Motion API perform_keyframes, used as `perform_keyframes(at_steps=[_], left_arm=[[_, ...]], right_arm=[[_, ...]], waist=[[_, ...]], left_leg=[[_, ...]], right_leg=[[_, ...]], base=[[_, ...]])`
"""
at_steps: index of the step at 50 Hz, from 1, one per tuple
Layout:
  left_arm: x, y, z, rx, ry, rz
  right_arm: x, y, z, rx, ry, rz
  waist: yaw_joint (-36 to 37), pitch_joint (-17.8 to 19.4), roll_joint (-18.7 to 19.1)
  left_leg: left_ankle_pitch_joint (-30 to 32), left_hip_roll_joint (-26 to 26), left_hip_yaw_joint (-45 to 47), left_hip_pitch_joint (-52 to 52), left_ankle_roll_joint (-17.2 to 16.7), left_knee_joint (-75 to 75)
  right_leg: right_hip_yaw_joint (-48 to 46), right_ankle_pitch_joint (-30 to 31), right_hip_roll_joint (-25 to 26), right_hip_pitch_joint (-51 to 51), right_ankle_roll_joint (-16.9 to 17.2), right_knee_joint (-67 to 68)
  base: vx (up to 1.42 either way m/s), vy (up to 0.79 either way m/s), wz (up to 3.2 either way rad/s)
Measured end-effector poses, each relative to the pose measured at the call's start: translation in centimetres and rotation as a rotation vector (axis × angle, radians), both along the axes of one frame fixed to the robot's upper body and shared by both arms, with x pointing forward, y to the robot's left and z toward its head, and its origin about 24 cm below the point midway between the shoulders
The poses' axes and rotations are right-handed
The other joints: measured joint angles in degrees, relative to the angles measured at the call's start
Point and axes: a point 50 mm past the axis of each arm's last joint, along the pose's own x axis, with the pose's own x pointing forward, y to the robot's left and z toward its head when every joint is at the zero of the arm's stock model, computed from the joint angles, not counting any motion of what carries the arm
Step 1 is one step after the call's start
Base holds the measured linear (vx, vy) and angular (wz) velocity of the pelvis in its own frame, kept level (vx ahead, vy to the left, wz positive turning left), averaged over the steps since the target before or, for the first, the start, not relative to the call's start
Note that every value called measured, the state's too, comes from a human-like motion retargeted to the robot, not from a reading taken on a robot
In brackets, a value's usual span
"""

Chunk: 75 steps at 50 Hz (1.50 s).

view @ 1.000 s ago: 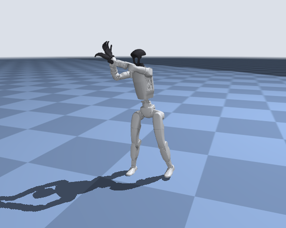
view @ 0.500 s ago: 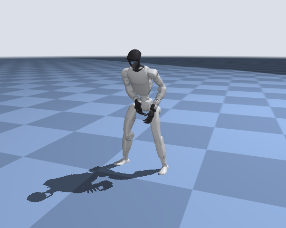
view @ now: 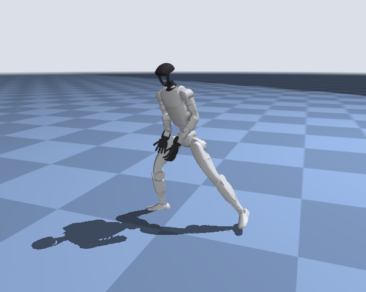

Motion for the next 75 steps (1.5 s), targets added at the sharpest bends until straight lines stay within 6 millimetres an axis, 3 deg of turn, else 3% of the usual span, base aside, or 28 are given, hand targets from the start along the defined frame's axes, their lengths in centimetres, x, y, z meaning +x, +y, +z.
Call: perform_keyframes(at_steps=[3, 5, 8, 11, 14, 18, 20, 22, 23, 27, 30, 32, 36, 40, 48, 51, 54, 59, 63, 66, 70, 72, 75], left_arm=[[4.3, -4.7, 5.1, 0.020, -0.212, -0.233], [6.5, -8.2, 9.8, 0.038, -0.393, -0.404], [7.6, -13.5, 17.5, 0.001, -0.665, -0.594], [6.8, -17.3, 25.0, -0.032, -0.921, -0.718], [5.5, -19.7, 33.2, 0.022, -1.192, -0.790], [2.7, -21.1, 42.9, 0.151, -1.502, -0.800], [1.5, -20.6, 46.3, 0.236, -1.631, -0.779], [1.1, -19.3, 48.1, 0.307, -1.724, -0.746], [1.4, -18.4, 48.4, 0.357, -1.758, -0.721], [3.2, -14.8, 46.4, 0.520, -1.812, -0.616], [3.8, -14.2, 44.2, 0.568, -1.822, -0.592], [3.3, -14.9, 43.8, 0.569, -1.853, -0.612], [1.0, -17.3, 44.4, 0.567, -1.960, -0.676], [-0.9, -18.7, 45.1, 0.596, -2.065, -0.718], [-2.5, -19.4, 45.2, 0.659, -2.180, -0.826], [-3.0, -20.9, 45.1, 0.722, -2.206, -0.852], [-2.6, -22.6, 43.8, 0.811, -2.171, -0.905], [1.9, -23.4, 38.1, 1.003, -1.893, -1.052], [6.5, -21.6, 31.2, 1.080, -1.519, -1.193], [9.2, -19.4, 25.0, 1.023, -1.184, -1.244], [11.2, -15.7, 17.3, 0.873, -0.751, -1.174], [11.8, -14.0, 14.9, 0.828, -0.595, -1.101], [12.6, -11.8, 13.0, 0.815, -0.450, -1.003]], right_arm=[[2.7, -5.5, 3.0, 0.123, -0.101, -0.168], [4.6, -9.8, 6.7, 0.128, -0.269, -0.223], [6.5, -15.4, 14.2, 0.018, -0.595, -0.235], [7.0, -18.6, 23.0, -0.209, -0.940, -0.230], [5.9, -19.7, 32.6, -0.542, -1.291, -0.300], [1.6, -19.1, 42.9, -0.910, -1.669, -0.571], [-0.9, -18.1, 45.8, -0.973, -1.822, -0.702], [-2.5, -16.9, 46.8, -0.967, -1.937, -0.799], [-2.9, -16.3, 46.8, -0.956, -1.977, -0.831], [-3.2, -14.2, 44.1, -0.996, -2.054, -0.925], [-3.5, -13.5, 42.5, -1.179, -2.082, -0.995], [-3.9, -13.5, 42.3, -1.336, -2.101, -1.054], [-5.0, -13.7, 42.4, -1.566, -2.129, -1.129], [-6.0, -13.8, 42.3, -1.669, -2.157, -1.121], [-7.1, -14.7, 41.2, -1.795, -2.142, -1.233], [-6.3, -16.5, 40.2, -1.726, -2.025, -1.316], [-4.6, -18.4, 38.0, -1.531, -1.855, -1.309], [0.2, -19.0, 30.7, -0.974, -1.485, -1.055], [3.4, -17.2, 23.0, -0.457, -1.118, -0.835], [4.9, -15.2, 17.6, -0.174, -0.857, -0.720], [6.7, -12.5, 12.2, 0.020, -0.600, -0.605], [7.8, -11.3, 10.7, 0.048, -0.518, -0.549], [9.6, -9.7, 9.4, 0.066, -0.434, -0.456]], waist=[[-3.88, -2.88, -4.82], [-6.67, -4.32, -7.48], [-10.40, -5.78, -8.17], [-11.31, -6.63, -4.80], [-9.34, -6.29, 0.31], [-5.91, -5.50, 1.80], [-4.73, -4.43, 0.75], [-4.46, -2.99, -0.44], [-4.92, -2.48, -0.81], [-10.23, -3.50, -2.44], [-14.20, -6.19, -2.12], [-15.35, -7.32, -1.26], [-16.42, -8.27, 0.40], [-18.78, -7.43, 1.84], [-25.38, -0.49, 5.12], [-27.75, 4.41, 5.63], [-30.37, 9.85, 5.67], [-35.32, 16.15, 4.31], [-36.87, 20.12, 2.42], [-36.26, 22.01, 1.58], [-33.50, 22.30, 0.94], [-31.59, 22.30, 0.99], [-28.78, 22.30, 1.59]], left_leg=[[-9.52, -8.49, -7.63, 1.89, 0.95, 1.41], [-11.77, -15.27, -9.18, 1.90, 0.50, 3.52], [-9.95, -23.60, -8.52, 1.84, -0.77, 4.12], [-10.54, -28.95, -16.14, 2.48, -1.32, 1.20], [-13.79, -30.62, -20.71, 2.52, -1.35, 0.70], [-26.08, -28.39, -9.29, 1.15, 1.53, 10.24], [-31.97, -26.67, -6.71, 0.39, 3.01, 16.87], [-32.82, -24.12, -6.27, -0.61, 2.74, 22.70], [-31.60, -22.92, -6.38, -1.00, 2.76, 24.99], [-22.31, -21.52, -6.97, -1.52, 4.49, 27.64], [-16.75, -20.15, -5.34, -1.39, 5.22, 25.54], [-14.26, -18.29, -2.77, -1.45, 4.85, 24.80], [-10.78, -18.11, 3.04, -1.28, 5.57, 25.38], [-6.97, -22.23, 5.52, -1.23, 7.81, 25.72], [-2.79, -27.31, -0.81, -0.73, 4.85, 23.92], [-3.96, -29.01, -2.63, -0.37, 3.88, 22.71], [-5.87, -30.12, -3.40, -0.29, 3.34, 21.45], [-9.60, -30.43, -2.51, 0.11, 1.85, 17.67], [-13.24, -29.22, -3.20, 0.46, 1.08, 12.75], [-14.28, -26.27, -0.10, -0.86, 1.97, 8.71], [-13.81, -22.97, 5.02, -4.89, 3.31, 4.70], [-13.45, -22.33, 6.80, -7.43, 3.46, 4.89], [-15.76, -22.07, 9.81, -11.02, 3.81, 7.80]], right_leg=[[-4.13, 1.48, 3.58, 8.41, -0.02, -8.39], [-5.51, 6.27, 6.51, 14.43, -0.06, -16.41], [2.42, 16.08, 11.37, 19.71, -0.27, -24.25], [13.40, 18.86, 15.74, 22.16, -1.40, -26.31], [11.27, 14.69, 15.18, 24.16, -3.55, -26.37], [5.81, 10.55, 8.82, 25.52, -2.22, -27.18], [9.51, 6.88, 7.70, 24.55, 0.12, -25.57], [13.95, 3.92, 10.19, 23.06, 3.94, -23.53], [15.46, 2.86, 11.76, 22.54, 3.94, -22.49], [17.66, 2.67, 15.48, 22.99, 3.94, -23.45], [18.15, 3.30, 18.32, 23.95, 3.94, -26.96], [18.91, 3.92, 20.77, 24.00, 3.94, -28.88], [21.69, 3.69, 20.70, 23.92, 3.94, -31.11], [25.59, 3.47, 16.70, 23.05, 2.61, -31.88], [31.95, 6.63, 16.27, 20.33, 3.36, -33.68], [33.08, 7.54, 15.63, 19.04, 2.97, -34.21], [32.93, 8.72, 15.01, 17.72, 1.68, -34.83], [31.68, 9.41, 14.11, 14.60, -2.03, -34.35], [31.17, 8.94, 13.90, 11.10, -3.39, -31.99], [30.12, 9.41, 13.55, 7.94, -3.19, -30.43], [28.51, 10.76, 12.43, 4.01, -2.86, -29.74], [27.38, 11.49, 11.47, 2.86, -2.74, -29.84], [25.08, 12.35, 9.34, 2.05, -2.19, -29.81]], base=[[0.44, -0.86, 0.11], [0.36, -0.75, 0.32], [0.28, -0.63, 0.19], [0.24, -0.55, -0.47], [0.24, -0.55, -0.81], [0.20, -0.60, -0.59], [0.14, -0.65, -0.88], [0.10, -0.71, -1.22], [0.14, -0.64, -1.19], [0.19, -0.52, -0.77], [0.17, -0.51, -0.43], [0.13, -0.47, -0.52], [0.14, -0.17, -0.61], [0.14, 0.11, -0.69], [0.05, 0.00, -0.75], [-0.06, 0.10, -0.39], [-0.12, 0.13, -0.16], [-0.17, 0.14, 0.07], [-0.21, 0.13, 0.19], [-0.26, 0.13, 0.40], [-0.28, 0.15, 0.58], [-0.29, 0.18, 0.78], [-0.28, 0.22, 0.98]])
